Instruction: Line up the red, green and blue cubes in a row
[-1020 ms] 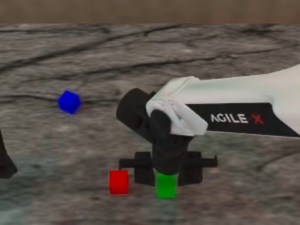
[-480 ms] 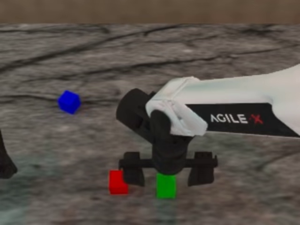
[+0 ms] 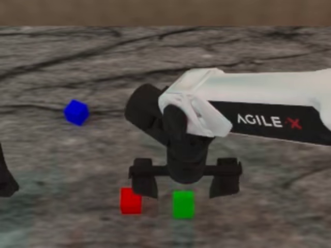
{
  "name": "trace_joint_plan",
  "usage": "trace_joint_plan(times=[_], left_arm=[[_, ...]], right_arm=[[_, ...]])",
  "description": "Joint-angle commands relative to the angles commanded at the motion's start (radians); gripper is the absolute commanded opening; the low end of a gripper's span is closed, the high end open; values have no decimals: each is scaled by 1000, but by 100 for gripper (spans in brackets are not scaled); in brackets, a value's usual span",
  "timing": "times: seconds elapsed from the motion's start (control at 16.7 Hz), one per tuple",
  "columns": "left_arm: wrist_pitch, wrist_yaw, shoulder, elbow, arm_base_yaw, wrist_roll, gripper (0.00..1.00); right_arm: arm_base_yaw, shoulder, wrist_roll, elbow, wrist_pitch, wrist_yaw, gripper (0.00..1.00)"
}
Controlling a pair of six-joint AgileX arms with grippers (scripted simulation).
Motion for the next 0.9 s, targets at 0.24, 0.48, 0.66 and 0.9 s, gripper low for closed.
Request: trace_joint_plan(times=[0.24,0.48,0.66,0.9], left_arm=[[0,0,0,0,0,0,100],[0,0,0,0,0,0,100],[-21,2,30,30,-5,5,100],[-139,5,217,217,-26,31,100]], right_arm=[[7,-49,-5,74,-123,-1,100],[2,-50,-5,76,-126,-1,100],[-11,-80,-23,53,-109,10,100],[-89,-261,-116,-78,-16,66,100]])
